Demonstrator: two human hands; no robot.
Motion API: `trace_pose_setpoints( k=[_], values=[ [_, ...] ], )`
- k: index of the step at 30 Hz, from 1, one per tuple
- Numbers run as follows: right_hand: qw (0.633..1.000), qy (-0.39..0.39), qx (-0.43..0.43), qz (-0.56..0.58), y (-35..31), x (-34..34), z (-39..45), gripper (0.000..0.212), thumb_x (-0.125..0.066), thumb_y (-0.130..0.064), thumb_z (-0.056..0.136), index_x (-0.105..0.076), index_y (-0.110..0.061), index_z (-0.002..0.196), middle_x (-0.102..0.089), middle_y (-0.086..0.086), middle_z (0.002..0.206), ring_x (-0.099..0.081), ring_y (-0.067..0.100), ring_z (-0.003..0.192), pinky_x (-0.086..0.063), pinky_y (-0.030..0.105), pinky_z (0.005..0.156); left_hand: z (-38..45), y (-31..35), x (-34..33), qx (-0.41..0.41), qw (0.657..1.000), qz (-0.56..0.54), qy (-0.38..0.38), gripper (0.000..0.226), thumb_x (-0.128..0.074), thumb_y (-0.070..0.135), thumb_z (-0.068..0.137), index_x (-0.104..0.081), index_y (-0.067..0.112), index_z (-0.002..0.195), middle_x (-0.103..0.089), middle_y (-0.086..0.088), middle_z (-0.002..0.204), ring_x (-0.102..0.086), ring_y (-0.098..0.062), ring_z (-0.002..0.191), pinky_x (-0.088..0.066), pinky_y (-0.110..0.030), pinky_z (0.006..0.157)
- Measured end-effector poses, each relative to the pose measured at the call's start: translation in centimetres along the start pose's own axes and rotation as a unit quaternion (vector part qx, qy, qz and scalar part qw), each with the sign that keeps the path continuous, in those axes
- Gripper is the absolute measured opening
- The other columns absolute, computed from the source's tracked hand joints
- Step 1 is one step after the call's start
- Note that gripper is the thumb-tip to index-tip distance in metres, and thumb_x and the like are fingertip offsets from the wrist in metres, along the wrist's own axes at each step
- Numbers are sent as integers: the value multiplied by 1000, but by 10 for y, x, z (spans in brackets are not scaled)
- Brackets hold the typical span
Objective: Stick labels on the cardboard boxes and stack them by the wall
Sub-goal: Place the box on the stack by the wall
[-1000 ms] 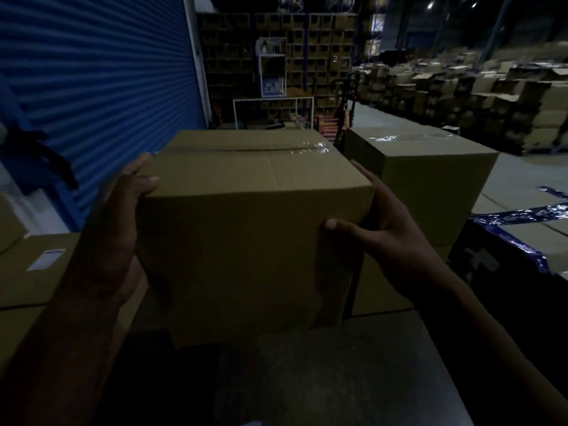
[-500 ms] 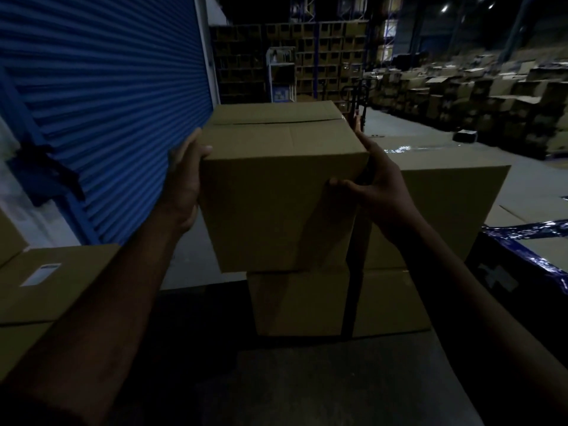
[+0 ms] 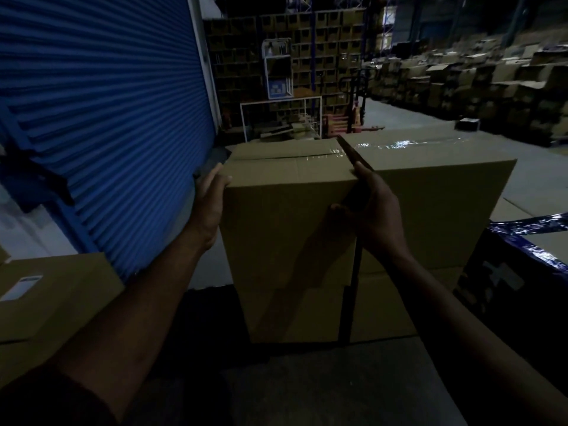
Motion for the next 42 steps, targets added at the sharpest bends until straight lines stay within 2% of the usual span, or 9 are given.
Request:
trace_pose_setpoints(
  k=[6,11,17,25,28,30,34,38,42],
  values=[
    [999,39,26,-18,8,-3,-4,77,-79,-16,77,-41,-20,144,-42,-2,145,-41,13,133,-46,37,107,2,-21,6,24,999,-38,-6,90,-47,87,79,-35,38,154,-41,9,156,-39,-12,142,-29,-49,120],
    [996,87,18,-32,15,-5,-9,80,-80,-17,78,-38,-18,146,-43,1,140,-43,12,129,-46,35,106,-11,-33,0,38,998,-49,12,88,-33,87,81,-23,41,156,-27,8,163,-30,-12,147,-24,-50,122],
    [994,95,25,-40,11,-11,0,75,-77,-15,79,-40,-17,145,-44,3,138,-41,9,126,-40,25,104,16,-39,12,65,997,-47,20,103,-44,97,68,-32,42,154,-37,11,159,-38,-11,143,-30,-48,119],
    [994,90,10,-59,31,-23,-23,73,-76,-17,82,-39,-17,145,-45,3,137,-44,10,124,-41,19,98,0,-53,10,66,996,-54,16,96,-34,94,76,-26,40,156,-33,11,160,-35,-10,145,-26,-47,121],
    [992,92,-1,-84,43,-33,-49,63,-73,-22,86,-44,-13,141,-50,5,132,-49,12,119,-44,22,94,-13,-66,8,90,992,-83,43,80,-20,81,92,-32,34,156,-47,10,151,-47,-10,135,-36,-38,115],
    [992,84,-22,-89,59,-42,-74,56,-69,-25,90,-46,-13,139,-53,2,128,-51,11,115,-45,22,92,-29,-86,7,122,987,-87,54,75,-12,72,97,-44,30,150,-56,8,141,-54,-12,127,-41,-32,109],
    [989,51,-100,-96,101,-66,-135,50,-66,-28,91,-49,-15,137,-57,1,127,-54,12,112,-44,23,90,-64,-149,13,244,965,-85,41,95,-22,96,74,-60,34,137,-63,2,135,-57,-23,125,-42,-44,111],
    [980,-15,-185,-74,132,-93,-181,56,-67,-24,90,-46,-10,141,-56,5,130,-54,11,107,-38,17,85,-82,-199,15,306,948,-90,6,114,-36,105,58,-42,37,150,-54,3,147,-55,-21,128,-43,-43,108],
    [970,-66,-229,-41,152,-110,-190,70,-71,-22,85,-38,-7,146,-49,8,142,-49,22,128,-44,39,104,-85,-201,9,297,950,-92,-3,120,-39,105,55,-37,36,153,-52,4,148,-55,-19,128,-43,-38,104]
  ],
)
Point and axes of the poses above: each hand's wrist, its own z-axis towards the middle knuckle, its own x-axis out of the back of the hand, y = z × x, the point moved 5 cm from there along z, towards the middle knuckle
